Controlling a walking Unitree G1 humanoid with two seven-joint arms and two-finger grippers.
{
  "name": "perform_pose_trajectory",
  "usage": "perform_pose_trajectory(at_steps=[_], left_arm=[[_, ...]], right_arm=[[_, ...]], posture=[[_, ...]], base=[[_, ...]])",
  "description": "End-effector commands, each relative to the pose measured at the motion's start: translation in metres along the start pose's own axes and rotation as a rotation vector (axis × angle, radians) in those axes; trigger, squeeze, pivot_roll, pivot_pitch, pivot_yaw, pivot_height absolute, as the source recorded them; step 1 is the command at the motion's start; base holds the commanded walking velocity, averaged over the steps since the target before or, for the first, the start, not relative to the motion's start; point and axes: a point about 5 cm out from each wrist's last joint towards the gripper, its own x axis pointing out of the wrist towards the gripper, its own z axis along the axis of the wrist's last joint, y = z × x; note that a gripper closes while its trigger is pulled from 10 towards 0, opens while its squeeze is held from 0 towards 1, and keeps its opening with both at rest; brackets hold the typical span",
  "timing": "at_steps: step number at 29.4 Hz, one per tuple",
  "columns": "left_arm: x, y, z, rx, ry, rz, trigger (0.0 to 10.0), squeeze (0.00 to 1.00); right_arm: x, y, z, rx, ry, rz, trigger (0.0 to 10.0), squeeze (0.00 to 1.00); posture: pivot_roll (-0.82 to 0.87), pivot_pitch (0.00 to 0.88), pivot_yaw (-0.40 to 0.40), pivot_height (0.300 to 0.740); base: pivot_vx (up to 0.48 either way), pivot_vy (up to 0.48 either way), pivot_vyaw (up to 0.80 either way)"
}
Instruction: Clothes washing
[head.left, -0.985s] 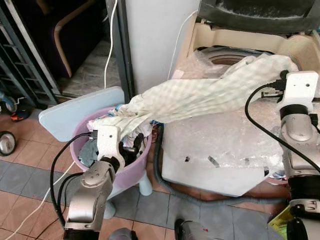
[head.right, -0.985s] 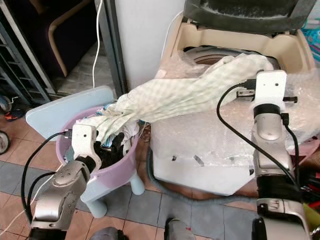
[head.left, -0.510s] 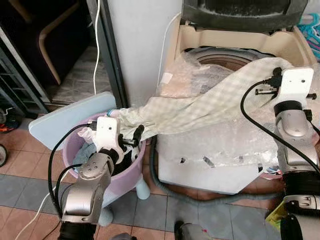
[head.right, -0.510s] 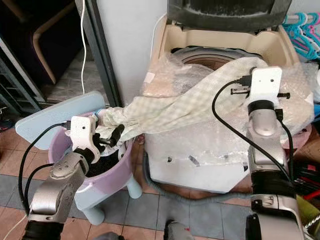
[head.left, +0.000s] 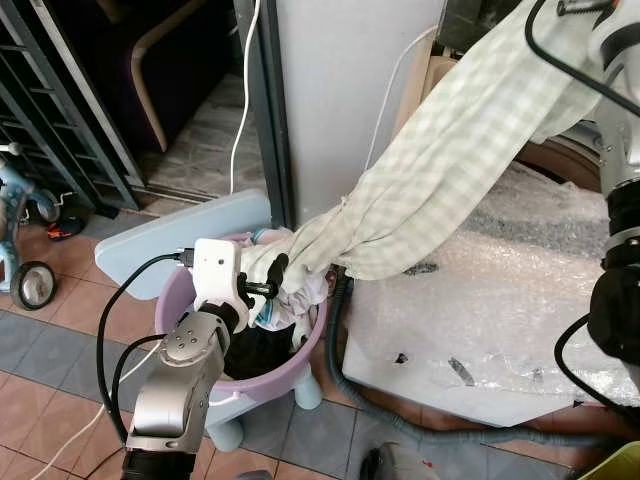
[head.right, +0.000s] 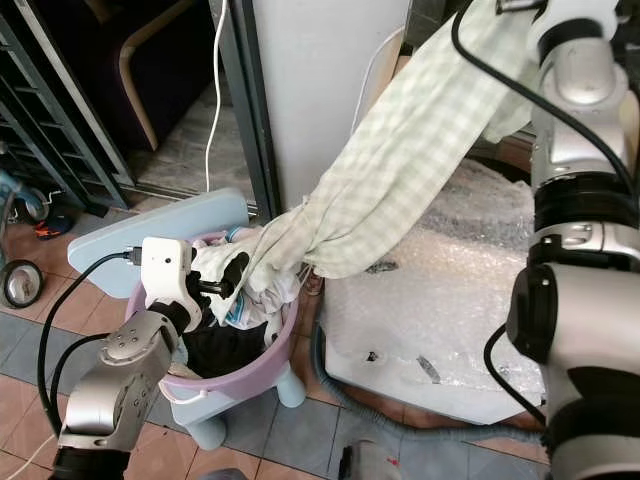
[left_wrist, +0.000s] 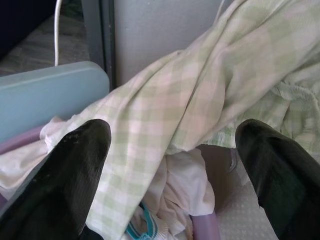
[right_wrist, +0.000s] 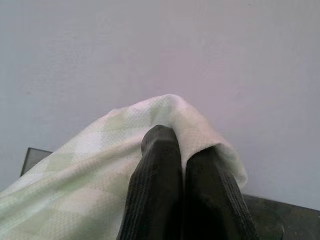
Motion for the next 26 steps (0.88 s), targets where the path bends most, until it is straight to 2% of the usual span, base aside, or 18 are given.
perform_pose_trajectory(at_steps=[1, 2, 3, 6, 7, 8, 9, 10, 13, 15, 16, 19, 22, 23, 24, 25, 26], left_arm=[[-0.004, 0.005, -0.004, 0.015, 0.010, 0.024, 10.0, 0.00], [-0.004, 0.004, -0.004, 0.010, 0.010, 0.026, 10.0, 0.00], [-0.004, 0.002, -0.004, 0.005, 0.009, 0.029, 10.0, 0.00], [-0.004, 0.000, -0.004, 0.003, 0.009, 0.029, 10.0, 0.00], [-0.005, -0.001, -0.005, -0.002, 0.010, 0.030, 10.0, 0.00], [-0.005, -0.001, -0.005, -0.002, 0.010, 0.030, 10.0, 0.00], [-0.006, -0.002, -0.006, -0.002, 0.012, 0.029, 10.0, 0.00], [-0.008, -0.003, -0.008, 0.004, 0.019, 0.028, 10.0, 0.00], [-0.009, 0.000, -0.010, 0.012, 0.029, 0.031, 10.0, 0.00], [-0.009, 0.000, -0.010, 0.013, 0.030, 0.032, 10.0, 0.00], [-0.009, 0.002, -0.011, 0.015, 0.034, 0.033, 10.0, 0.00], [-0.007, 0.001, -0.011, 0.019, 0.040, 0.029, 10.0, 0.00], [-0.007, 0.000, -0.012, 0.019, 0.041, 0.025, 10.0, 0.00], [-0.006, -0.002, -0.012, 0.018, 0.042, 0.022, 10.0, 0.00], [-0.006, -0.002, -0.012, 0.018, 0.042, 0.022, 10.0, 0.00], [-0.006, -0.003, -0.012, 0.018, 0.043, 0.021, 10.0, 0.00], [-0.006, -0.003, -0.013, 0.018, 0.045, 0.021, 10.0, 0.00]], right_arm=[[0.007, -0.006, 0.009, 0.078, 0.019, -0.027, 10.0, 0.00], [0.006, -0.004, 0.001, 0.060, 0.061, -0.020, 10.0, 0.00], [-0.002, 0.001, -0.026, 0.012, 0.190, -0.013, 10.0, 0.00], [-0.013, 0.007, -0.055, -0.023, 0.326, 0.010, 10.0, 0.00], [-0.030, 0.012, -0.087, -0.018, 0.475, 0.034, 10.0, 0.00], [-0.030, 0.012, -0.087, -0.018, 0.475, 0.034, 10.0, 0.00], [-0.040, 0.015, -0.103, 0.006, 0.561, 0.052, 10.0, 0.00], [-0.058, 0.020, -0.127, 0.013, 0.680, 0.107, 10.0, 0.00], [-0.078, 0.026, -0.149, -0.124, 0.757, 0.277, 10.0, 0.00], [-0.080, 0.027, -0.150, -0.122, 0.764, 0.309, 10.0, 0.00], [-0.083, 0.026, -0.153, -0.198, 0.768, 0.382, 10.0, 0.00], [-0.085, 0.021, -0.155, -0.287, 0.761, 0.417, 10.0, 0.00], [-0.085, 0.019, -0.154, -0.286, 0.758, 0.418, 10.0, 0.00], [-0.075, 0.014, -0.142, -0.306, 0.666, 0.392, 10.0, 0.00], [-0.075, 0.014, -0.142, -0.306, 0.666, 0.392, 10.0, 0.00], [-0.066, 0.010, -0.130, -0.334, 0.570, 0.367, 10.0, 0.00], [-0.062, 0.009, -0.124, -0.334, 0.528, 0.348, 10.0, 0.00]], posture=[[-0.06, 0.050, 0.007, 0.740], [-0.06, 0.050, 0.003, 0.740], [-0.06, 0.050, -0.002, 0.740], [-0.05, 0.050, -0.005, 0.740], [-0.04, 0.051, -0.006, 0.740], [-0.04, 0.051, -0.006, 0.740], [-0.04, 0.051, -0.005, 0.740], [-0.04, 0.051, -0.004, 0.740], [-0.04, 0.053, 0.005, 0.740], [-0.04, 0.053, 0.005, 0.740], [-0.06, 0.053, 0.015, 0.740], [-0.06, 0.051, 0.017, 0.740], [-0.06, 0.051, 0.019, 0.740], [-0.06, 0.051, 0.016, 0.740], [-0.06, 0.051, 0.016, 0.740], [-0.07, 0.052, 0.017, 0.740], [-0.07, 0.053, 0.017, 0.740]], base=[[0.000, 0.000, 0.00], [0.000, 0.000, 0.00], [0.000, 0.000, 0.00], [0.000, 0.000, 0.00], [0.000, 0.000, 0.00], [0.000, 0.000, 0.00], [0.000, 0.000, 0.00], [0.000, 0.000, 0.00], [0.000, 0.000, 0.00], [0.000, 0.000, 0.00], [0.000, 0.000, 0.00], [0.000, 0.000, 0.00], [0.000, 0.000, 0.00], [0.000, 0.000, 0.00], [0.000, 0.000, 0.00], [0.000, 0.000, 0.00], [0.000, 0.000, 0.00]])
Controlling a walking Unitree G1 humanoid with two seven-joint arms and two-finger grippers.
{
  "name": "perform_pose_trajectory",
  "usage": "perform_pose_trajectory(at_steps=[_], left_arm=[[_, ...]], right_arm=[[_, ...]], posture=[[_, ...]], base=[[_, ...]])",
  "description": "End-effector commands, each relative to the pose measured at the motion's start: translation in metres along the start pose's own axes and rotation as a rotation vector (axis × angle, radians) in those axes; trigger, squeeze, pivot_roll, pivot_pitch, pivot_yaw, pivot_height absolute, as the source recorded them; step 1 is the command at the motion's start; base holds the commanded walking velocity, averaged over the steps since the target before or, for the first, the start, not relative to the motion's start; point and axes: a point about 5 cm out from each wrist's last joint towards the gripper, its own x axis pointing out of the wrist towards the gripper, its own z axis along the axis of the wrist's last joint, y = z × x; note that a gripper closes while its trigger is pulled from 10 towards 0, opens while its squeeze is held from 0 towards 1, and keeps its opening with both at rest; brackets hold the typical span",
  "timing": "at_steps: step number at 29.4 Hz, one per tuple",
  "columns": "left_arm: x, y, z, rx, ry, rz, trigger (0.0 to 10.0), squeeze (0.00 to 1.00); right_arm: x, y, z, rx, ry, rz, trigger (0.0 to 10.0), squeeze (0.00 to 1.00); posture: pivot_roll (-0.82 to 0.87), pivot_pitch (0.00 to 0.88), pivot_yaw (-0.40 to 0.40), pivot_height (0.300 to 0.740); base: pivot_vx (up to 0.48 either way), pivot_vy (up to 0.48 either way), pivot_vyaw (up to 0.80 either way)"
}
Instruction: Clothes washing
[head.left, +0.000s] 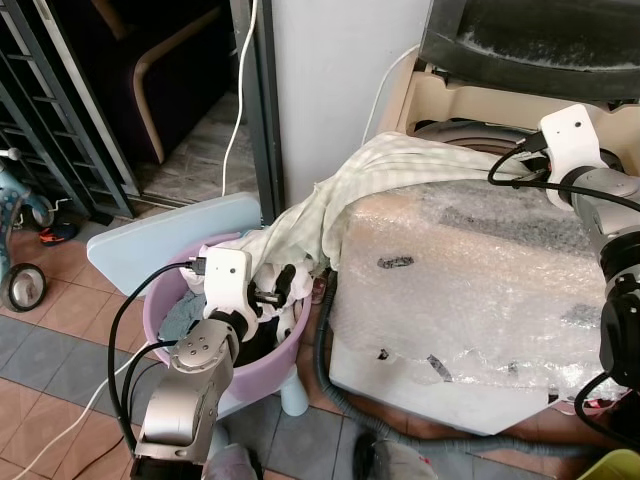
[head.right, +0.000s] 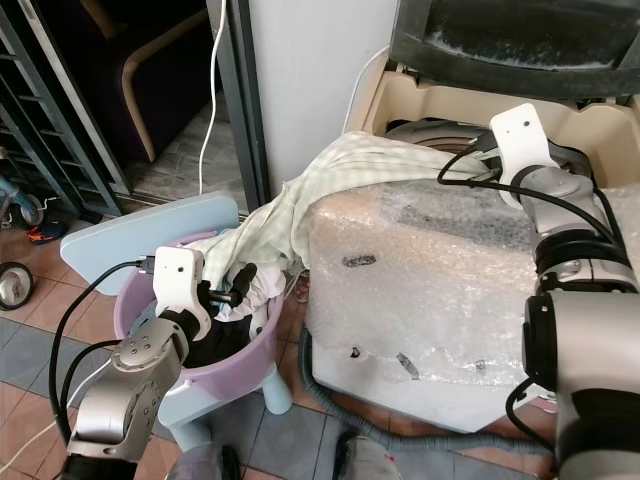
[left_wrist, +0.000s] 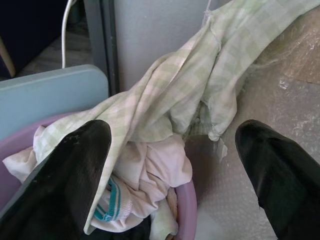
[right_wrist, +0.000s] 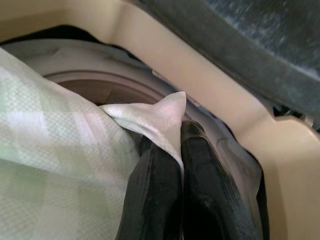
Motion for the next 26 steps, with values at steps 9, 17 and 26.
perform_pose_trajectory(at_steps=[9, 17, 26], left_arm=[[-0.003, 0.001, -0.006, 0.005, 0.036, 0.014, 10.0, 0.00], [-0.004, -0.001, -0.011, 0.018, 0.062, 0.013, 10.0, 0.00], [-0.007, 0.002, -0.015, 0.026, 0.089, 0.024, 10.0, 0.00]], right_arm=[[-0.001, -0.004, 0.026, 0.011, -0.168, -0.066, 10.0, 0.00], [0.003, 0.016, 0.003, 0.066, -0.023, 0.074, 10.0, 1.00], [0.003, 0.000, 0.038, 0.397, -0.145, 0.111, 10.0, 1.00]], posture=[[-0.06, 0.058, 0.017, 0.740], [-0.06, 0.058, 0.014, 0.740], [-0.05, 0.063, 0.005, 0.740]], base=[[0.000, 0.000, 0.00], [0.000, 0.000, 0.00], [0.000, 0.000, 0.00]])
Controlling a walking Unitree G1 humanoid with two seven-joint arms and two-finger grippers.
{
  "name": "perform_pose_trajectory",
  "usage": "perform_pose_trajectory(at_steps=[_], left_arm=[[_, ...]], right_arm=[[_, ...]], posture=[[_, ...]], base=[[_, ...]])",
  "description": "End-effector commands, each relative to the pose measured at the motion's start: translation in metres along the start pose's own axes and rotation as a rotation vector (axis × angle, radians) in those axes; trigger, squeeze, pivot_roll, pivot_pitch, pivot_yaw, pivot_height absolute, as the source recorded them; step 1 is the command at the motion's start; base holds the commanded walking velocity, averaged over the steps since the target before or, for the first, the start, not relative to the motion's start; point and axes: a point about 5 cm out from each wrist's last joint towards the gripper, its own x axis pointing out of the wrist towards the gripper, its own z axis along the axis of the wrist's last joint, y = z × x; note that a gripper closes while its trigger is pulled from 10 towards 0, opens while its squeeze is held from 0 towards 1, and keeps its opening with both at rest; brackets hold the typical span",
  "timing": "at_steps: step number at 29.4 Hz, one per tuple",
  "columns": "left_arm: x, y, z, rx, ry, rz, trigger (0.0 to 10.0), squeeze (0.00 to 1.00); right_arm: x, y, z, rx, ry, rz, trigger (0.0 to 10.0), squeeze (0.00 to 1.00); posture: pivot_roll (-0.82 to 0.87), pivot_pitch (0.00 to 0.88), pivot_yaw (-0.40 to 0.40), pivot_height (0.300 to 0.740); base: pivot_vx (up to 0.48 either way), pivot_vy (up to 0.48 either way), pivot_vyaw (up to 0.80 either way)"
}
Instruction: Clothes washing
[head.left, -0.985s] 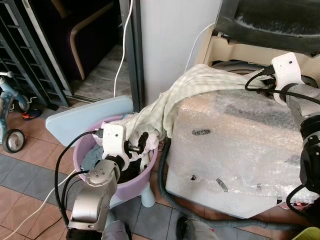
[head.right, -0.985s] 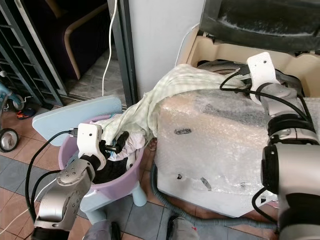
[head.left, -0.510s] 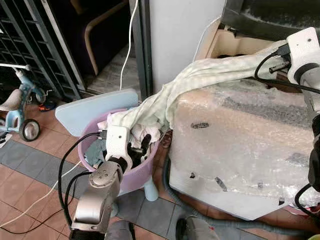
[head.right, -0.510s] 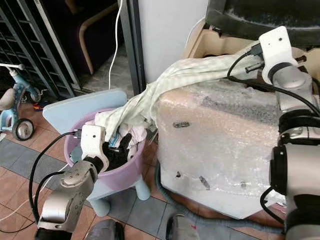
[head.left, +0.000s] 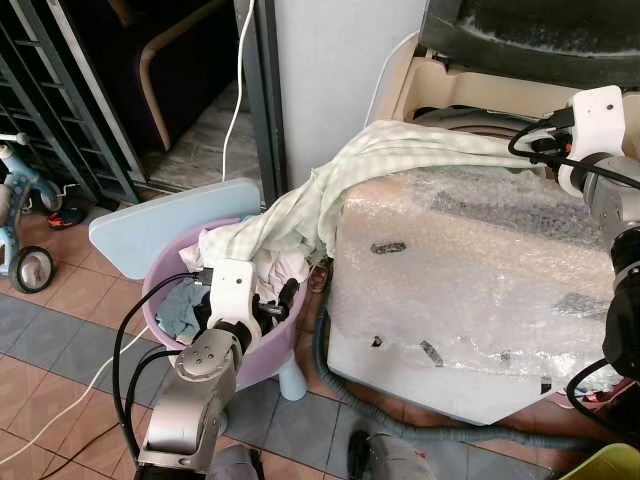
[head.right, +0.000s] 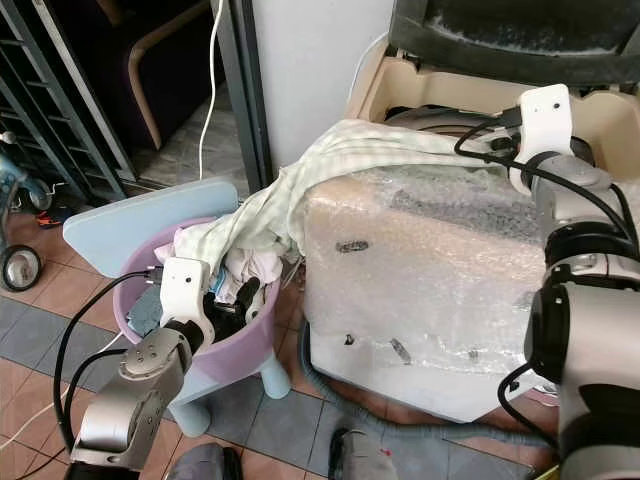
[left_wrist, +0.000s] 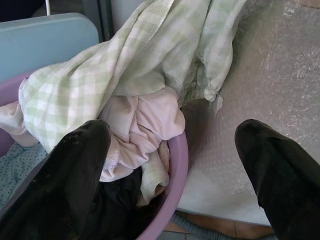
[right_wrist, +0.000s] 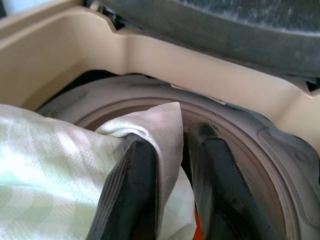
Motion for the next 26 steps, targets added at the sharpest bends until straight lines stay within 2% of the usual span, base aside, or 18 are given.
perform_pose_trajectory(at_steps=[1, 2, 3, 4, 6, 8, 9, 12, 16, 17, 18, 20, 22, 24, 26], left_arm=[[-0.001, 0.001, 0.002, 0.012, 0.000, 0.009, 10.0, 0.00], [-0.001, 0.000, 0.002, 0.013, 0.000, 0.009, 10.0, 0.00], [-0.001, 0.000, 0.002, 0.012, 0.001, 0.009, 10.0, 0.00], [-0.001, 0.000, 0.002, 0.012, 0.002, 0.008, 10.0, 0.00], [-0.001, -0.001, 0.002, 0.012, 0.004, 0.007, 10.0, 0.00], [-0.001, -0.002, 0.000, 0.014, 0.010, 0.004, 10.0, 0.00], [-0.001, -0.002, 0.000, 0.017, 0.015, -0.001, 10.0, 0.00], [-0.001, -0.002, 0.000, 0.021, 0.016, -0.002, 10.0, 0.00], [-0.001, -0.001, 0.001, 0.022, 0.016, 0.004, 10.0, 0.00], [-0.001, 0.001, 0.001, 0.022, 0.017, 0.007, 10.0, 0.00], [-0.001, 0.001, 0.000, 0.022, 0.019, 0.008, 10.0, 0.00], [-0.001, 0.001, 0.000, 0.023, 0.020, 0.008, 10.0, 0.00], [-0.001, 0.000, 0.000, 0.023, 0.021, 0.004, 10.0, 0.00], [0.000, -0.002, 0.001, 0.024, 0.021, -0.002, 10.0, 0.00], [0.000, -0.002, 0.001, 0.024, 0.021, -0.004, 10.0, 0.00]], right_arm=[[-0.001, 0.000, 0.023, -0.005, -0.104, 0.054, 10.0, 1.00], [-0.003, 0.000, 0.028, -0.159, -0.123, 0.053, 10.0, 1.00], [-0.004, 0.000, 0.032, -0.209, -0.145, 0.066, 10.0, 1.00], [-0.004, 0.001, 0.035, -0.238, -0.161, 0.076, 10.0, 1.00], [-0.005, 0.007, 0.042, -0.221, -0.217, 0.141, 10.0, 1.00], [-0.006, 0.013, 0.042, -0.227, -0.213, 0.218, 10.0, 1.00], [-0.004, 0.007, 0.031, -0.297, -0.143, 0.136, 10.0, 1.00], [-0.004, 0.000, 0.011, -0.228, -0.024, 0.106, 10.0, 1.00], [-0.004, -0.004, 0.000, -0.166, 0.039, 0.068, 10.0, 1.00], [-0.004, -0.004, -0.002, -0.076, 0.031, 0.056, 10.0, 1.00], [-0.003, -0.003, 0.000, 0.004, 0.002, 0.058, 10.0, 1.00], [-0.002, -0.001, 0.008, 0.092, -0.057, 0.060, 10.0, 1.00], [-0.001, 0.005, 0.019, 0.220, -0.135, 0.119, 10.0, 1.00], [-0.002, 0.013, 0.039, 0.337, -0.267, 0.220, 10.0, 1.00], [-0.003, 0.014, 0.045, 0.339, -0.306, 0.245, 10.0, 1.00]], posture=[[-0.05, 0.063, 0.005, 0.740], [-0.06, 0.065, 0.006, 0.740], [-0.06, 0.066, 0.007, 0.740], [-0.06, 0.066, 0.007, 0.740], [-0.06, 0.066, 0.007, 0.740], [-0.06, 0.066, 0.009, 0.740], [-0.06, 0.066, 0.010, 0.740], [-0.06, 0.065, 0.006, 0.740], [-0.06, 0.065, 0.006, 0.740], [-0.05, 0.066, 0.008, 0.740], [-0.05, 0.066, 0.008, 0.740], [-0.05, 0.066, 0.011, 0.740], [-0.06, 0.066, 0.013, 0.740], [-0.06, 0.064, 0.016, 0.740], [-0.06, 0.063, 0.016, 0.740]], base=[[0.000, 0.000, 0.00], [0.000, 0.000, 0.00], [0.000, 0.000, 0.00], [0.000, 0.000, 0.00], [0.000, 0.000, 0.00], [0.000, 0.000, 0.00], [0.000, 0.000, 0.00], [0.000, 0.000, 0.00], [0.000, 0.000, 0.00], [0.000, 0.000, 0.00], [0.000, 0.000, 0.00], [0.000, 0.000, 0.00], [0.000, 0.000, 0.00], [0.000, 0.000, 0.00], [0.000, 0.000, 0.00]])
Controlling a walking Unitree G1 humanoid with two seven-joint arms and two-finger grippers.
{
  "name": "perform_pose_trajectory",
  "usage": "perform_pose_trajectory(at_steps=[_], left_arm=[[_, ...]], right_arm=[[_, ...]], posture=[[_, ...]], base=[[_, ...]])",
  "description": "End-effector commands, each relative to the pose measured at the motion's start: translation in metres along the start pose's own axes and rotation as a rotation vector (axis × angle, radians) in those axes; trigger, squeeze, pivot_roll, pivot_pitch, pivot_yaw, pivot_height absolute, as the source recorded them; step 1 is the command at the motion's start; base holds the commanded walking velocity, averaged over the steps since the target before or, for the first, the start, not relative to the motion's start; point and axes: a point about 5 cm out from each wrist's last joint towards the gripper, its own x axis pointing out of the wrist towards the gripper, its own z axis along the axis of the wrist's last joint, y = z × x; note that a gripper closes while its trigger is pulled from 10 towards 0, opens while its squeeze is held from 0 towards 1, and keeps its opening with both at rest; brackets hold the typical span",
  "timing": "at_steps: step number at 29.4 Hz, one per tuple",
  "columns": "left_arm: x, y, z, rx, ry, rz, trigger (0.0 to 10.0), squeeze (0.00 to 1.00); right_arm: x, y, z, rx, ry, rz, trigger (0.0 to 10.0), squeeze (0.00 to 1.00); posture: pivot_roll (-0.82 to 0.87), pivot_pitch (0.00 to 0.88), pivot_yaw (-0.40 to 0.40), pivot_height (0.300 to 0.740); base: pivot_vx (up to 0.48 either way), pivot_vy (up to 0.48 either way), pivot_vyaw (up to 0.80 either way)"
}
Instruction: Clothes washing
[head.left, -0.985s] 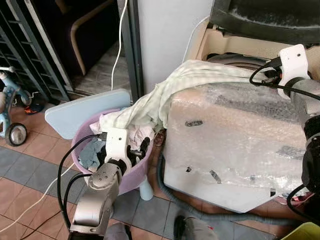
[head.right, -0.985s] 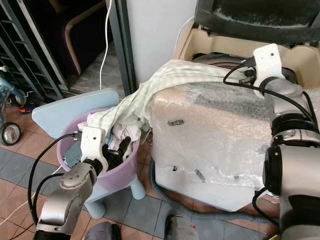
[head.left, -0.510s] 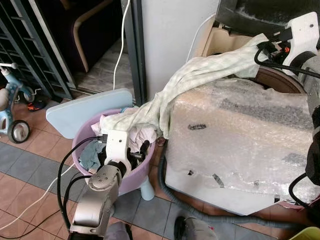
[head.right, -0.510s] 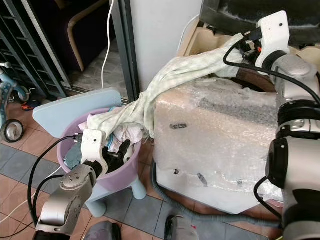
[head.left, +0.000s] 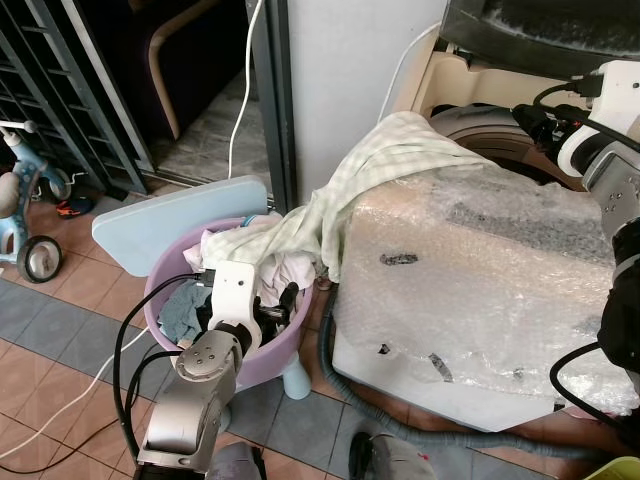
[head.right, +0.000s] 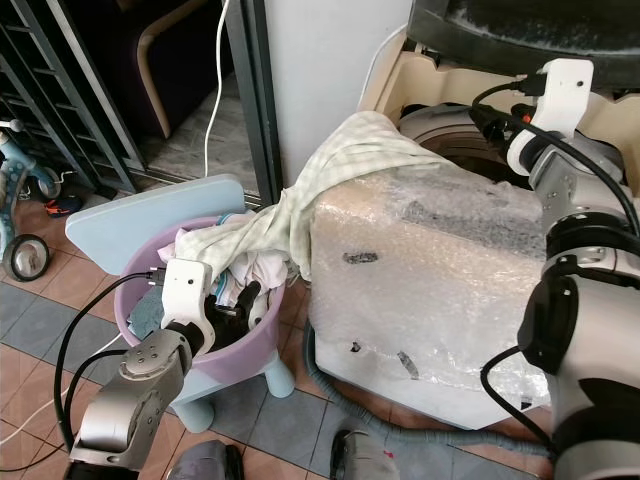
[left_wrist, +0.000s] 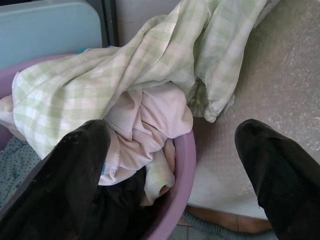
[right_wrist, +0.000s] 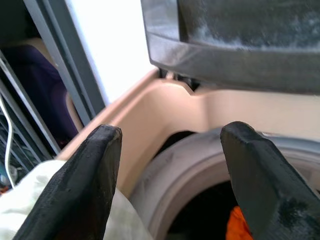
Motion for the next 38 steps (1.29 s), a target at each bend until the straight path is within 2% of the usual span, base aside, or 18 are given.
perform_pose_trajectory(at_steps=[1, 5, 6, 7, 8, 9, 10, 11, 15, 21, 22, 24, 26, 27, 28, 30, 32, 38], left_arm=[[0.000, 0.002, 0.003, 0.014, -0.005, 0.013, 10.0, 0.00], [0.000, 0.002, 0.003, 0.015, -0.004, 0.011, 10.0, 0.00], [0.000, 0.003, 0.003, 0.016, -0.003, 0.011, 10.0, 0.00], [0.001, 0.003, 0.003, 0.016, -0.002, 0.012, 10.0, 0.00], [0.001, 0.003, 0.003, 0.017, -0.001, 0.011, 10.0, 0.00], [0.001, 0.003, 0.003, 0.017, -0.001, 0.010, 10.0, 0.00], [0.001, 0.002, 0.003, 0.017, -0.001, 0.008, 10.0, 0.00], [0.002, 0.001, 0.003, 0.016, -0.004, 0.002, 10.0, 0.00], [0.003, -0.003, 0.005, 0.011, -0.014, -0.007, 10.0, 0.00], [-0.001, -0.004, 0.006, 0.012, -0.026, -0.007, 10.0, 0.00], [-0.001, -0.004, 0.006, 0.012, -0.026, -0.007, 10.0, 0.00], [-0.001, -0.003, 0.005, 0.015, -0.021, -0.007, 10.0, 0.00], [-0.001, -0.003, 0.005, 0.017, -0.019, -0.009, 10.0, 0.00], [-0.001, -0.003, 0.005, 0.017, -0.017, -0.010, 10.0, 0.00], [0.000, -0.003, 0.005, 0.017, -0.017, -0.011, 10.0, 0.00], [0.001, -0.005, 0.006, 0.017, -0.019, -0.016, 10.0, 0.00], [0.001, -0.006, 0.006, 0.017, -0.019, -0.017, 10.0, 0.00], [-0.001, -0.005, 0.002, 0.018, -0.007, -0.016, 10.0, 0.00]], right_arm=[[0.002, 0.006, 0.022, -0.004, -0.086, 0.046, 10.0, 1.00], [0.002, 0.009, 0.022, -0.040, -0.102, 0.055, 10.0, 1.00], [0.004, 0.024, 0.019, -0.152, -0.103, 0.157, 10.0, 1.00], [0.005, 0.032, 0.017, -0.212, -0.097, 0.215, 10.0, 0.98], [0.006, 0.045, 0.011, -0.312, -0.073, 0.290, 10.0, 0.51], [0.007, 0.054, 0.004, -0.394, -0.049, 0.339, 10.0, 0.36], [0.008, 0.063, -0.005, -0.503, -0.016, 0.369, 10.0, 0.00], [0.011, 0.077, -0.022, -0.605, 0.022, 0.386, 10.0, 0.00], [0.016, 0.094, -0.049, -0.569, 0.043, 0.361, 10.0, 0.00], [0.012, 0.131, -0.094, -0.648, 0.064, 0.346, 10.0, 0.00], [0.012, 0.131, -0.094, -0.648, 0.064, 0.346, 10.0, 0.00], [0.011, 0.136, -0.105, -0.747, 0.083, 0.311, 10.0, 0.00], [0.011, 0.136, -0.109, -0.776, 0.102, 0.296, 10.0, 0.00], [0.012, 0.135, -0.112, -0.790, 0.122, 0.283, 5.9, 0.00], [0.011, 0.132, -0.115, -0.804, 0.151, 0.275, 0.0, 0.00], [0.007, 0.115, -0.128, -0.953, 0.271, 0.263, 0.0, 0.00], [0.006, 0.112, -0.129, -0.988, 0.285, 0.263, 0.0, 0.00], [-0.003, 0.092, -0.139, -0.883, 0.393, 0.191, 0.0, 0.00]], posture=[[-0.06, 0.062, 0.016, 0.740], [-0.05, 0.060, 0.015, 0.740], [-0.06, 0.060, 0.017, 0.740], [-0.06, 0.060, 0.017, 0.740], [-0.06, 0.059, 0.018, 0.740], [-0.06, 0.059, 0.018, 0.740], [-0.06, 0.058, 0.018, 0.740], [-0.06, 0.058, 0.017, 0.740], [-0.05, 0.057, 0.011, 0.740], [-0.03, 0.061, 0.006, 0.740], [-0.03, 0.061, 0.006, 0.740], [-0.03, 0.062, 0.008, 0.740], [-0.03, 0.062, 0.008, 0.740], [-0.03, 0.062, 0.008, 0.740], [-0.03, 0.063, 0.007, 0.740], [-0.04, 0.061, 0.002, 0.740], [-0.04, 0.061, 0.002, 0.740], [-0.04, 0.059, -0.002, 0.740]], base=[[0.000, 0.000, 0.00], [0.000, 0.000, 0.00], [0.000, 0.000, 0.00], [0.000, 0.000, 0.00], [0.000, 0.000, 0.00], [0.000, 0.000, 0.00], [0.000, 0.000, 0.00], [0.000, 0.000, 0.00], [0.000, 0.000, 0.00], [0.000, 0.000, 0.00], [0.000, 0.000, 0.00], [0.000, 0.000, 0.00], [0.000, 0.000, 0.00], [0.000, 0.000, 0.00], [0.000, 0.000, 0.00], [0.000, 0.000, 0.00], [0.000, 0.000, 0.00], [0.000, 0.000, 0.00]])
